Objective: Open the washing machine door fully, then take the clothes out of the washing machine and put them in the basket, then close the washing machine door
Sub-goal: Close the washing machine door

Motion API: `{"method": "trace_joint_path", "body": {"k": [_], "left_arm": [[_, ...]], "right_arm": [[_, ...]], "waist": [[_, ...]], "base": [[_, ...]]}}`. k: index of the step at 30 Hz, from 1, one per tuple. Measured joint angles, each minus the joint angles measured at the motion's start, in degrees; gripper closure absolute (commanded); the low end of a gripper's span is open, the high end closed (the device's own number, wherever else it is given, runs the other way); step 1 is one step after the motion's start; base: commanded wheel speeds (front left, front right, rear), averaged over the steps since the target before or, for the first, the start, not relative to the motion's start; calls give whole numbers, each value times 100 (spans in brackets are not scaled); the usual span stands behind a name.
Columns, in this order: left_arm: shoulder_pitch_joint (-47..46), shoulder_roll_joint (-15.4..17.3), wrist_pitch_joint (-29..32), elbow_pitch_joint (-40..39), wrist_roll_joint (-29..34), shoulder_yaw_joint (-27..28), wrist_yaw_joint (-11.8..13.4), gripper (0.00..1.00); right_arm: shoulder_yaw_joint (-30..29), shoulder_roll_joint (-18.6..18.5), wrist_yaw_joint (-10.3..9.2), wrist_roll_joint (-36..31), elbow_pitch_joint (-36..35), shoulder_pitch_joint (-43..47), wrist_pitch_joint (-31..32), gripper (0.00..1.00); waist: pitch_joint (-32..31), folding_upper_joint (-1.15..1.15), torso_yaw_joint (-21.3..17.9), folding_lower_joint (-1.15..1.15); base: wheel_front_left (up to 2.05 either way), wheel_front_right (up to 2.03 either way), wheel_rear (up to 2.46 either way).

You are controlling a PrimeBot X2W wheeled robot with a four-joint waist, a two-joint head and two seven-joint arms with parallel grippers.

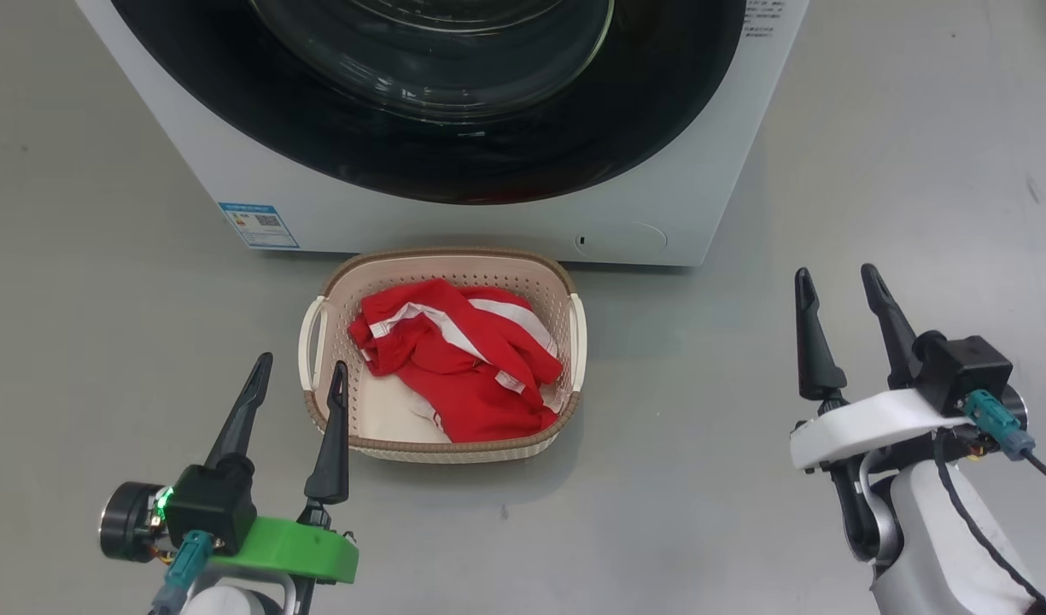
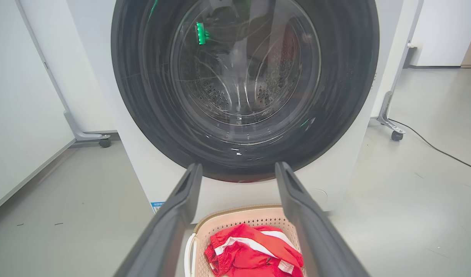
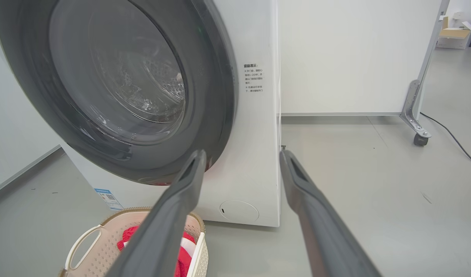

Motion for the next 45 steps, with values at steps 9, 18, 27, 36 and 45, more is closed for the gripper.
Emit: {"method": "trace_joint_path", "body": {"k": [9,18,27,36,45], "left_arm": [[231,14,0,97,0,29,-57,0],[385,29,0,222,0,42,-105,0],[576,34,0,300,0,23,-161,0],[634,34,0,305,-1,21,-201,0],[639,34,0,305,-1,18,-247,0]], "right_arm": [[44,52,-182,-255,-401,806,1,0],[42,109,-270,-386,-770,1346,1,0],[-14,162,-334,-426,-1059,1744,1,0],[-62,177,-382,-475,-1263,1876,1,0],[-66,193,-393,-485,-1376,2061,1,0]], "waist": [[-336,0,-241,0],[-570,0,-429,0],[-725,0,-437,0],[-767,0,-410,0],[-793,0,-395,0]], "base": [[0,0,0],[0,0,0],[0,0,0],[0,0,0],[0,0,0]]}}
